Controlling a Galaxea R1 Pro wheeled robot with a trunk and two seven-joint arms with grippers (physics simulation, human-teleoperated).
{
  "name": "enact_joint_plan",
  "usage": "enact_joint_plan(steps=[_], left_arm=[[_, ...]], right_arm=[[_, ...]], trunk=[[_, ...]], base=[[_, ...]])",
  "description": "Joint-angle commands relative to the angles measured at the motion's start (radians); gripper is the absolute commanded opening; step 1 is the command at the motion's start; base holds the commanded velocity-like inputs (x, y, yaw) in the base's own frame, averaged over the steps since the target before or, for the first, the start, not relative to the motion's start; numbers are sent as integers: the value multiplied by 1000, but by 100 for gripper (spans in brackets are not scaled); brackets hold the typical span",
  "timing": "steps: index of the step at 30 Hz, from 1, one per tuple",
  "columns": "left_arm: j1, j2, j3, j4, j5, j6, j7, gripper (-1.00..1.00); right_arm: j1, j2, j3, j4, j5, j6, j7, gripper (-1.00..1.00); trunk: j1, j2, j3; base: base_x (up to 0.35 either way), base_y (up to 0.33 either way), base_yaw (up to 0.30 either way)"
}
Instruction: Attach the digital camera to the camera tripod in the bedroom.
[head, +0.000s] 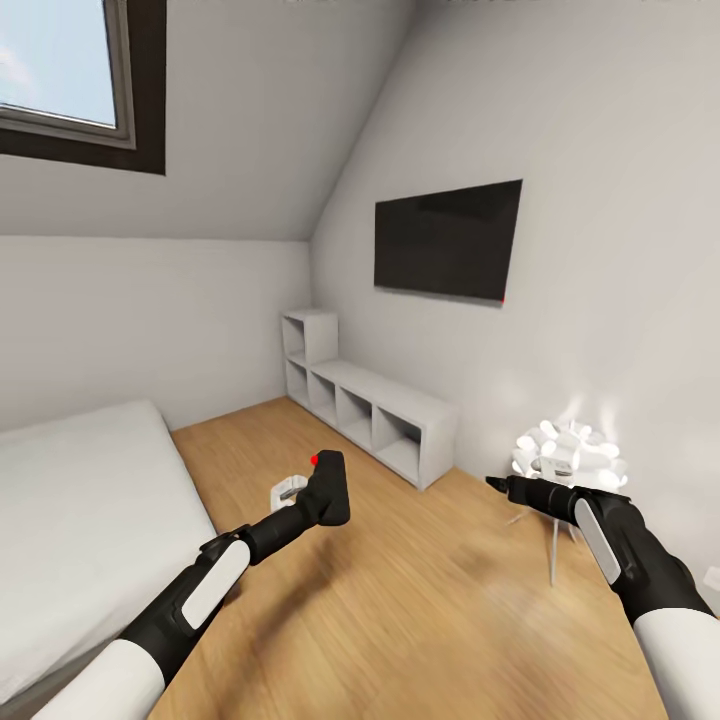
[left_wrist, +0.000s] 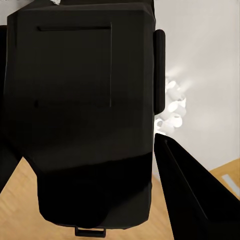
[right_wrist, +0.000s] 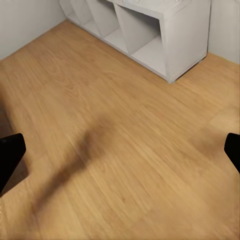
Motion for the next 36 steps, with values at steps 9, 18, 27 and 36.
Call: enact_joint_plan(steps=[9,18,27,36], left_arm=[[0,1,-1,1,7,3,-1,-100],[-1,1,-1,2,7,3,-1,-100],[0,1,-1,8,7,3,1,-100],[-1,1,-1,8,6,3,4,-100]], right_arm=[[-1,0,-2,-1,-2,6,3,100],[-1,0,-1,-1,-1,6,3,100],[-1,0,-1,0,-2,6,0,100],[-1,1,0,1,-3,6,-1,100]], trunk=[[-35,63,27],[-69,126,55],[-104,189,84],[-138,252,112]], base=[[0,0,0],[0,0,0],[0,0,0],[0,0,0]])
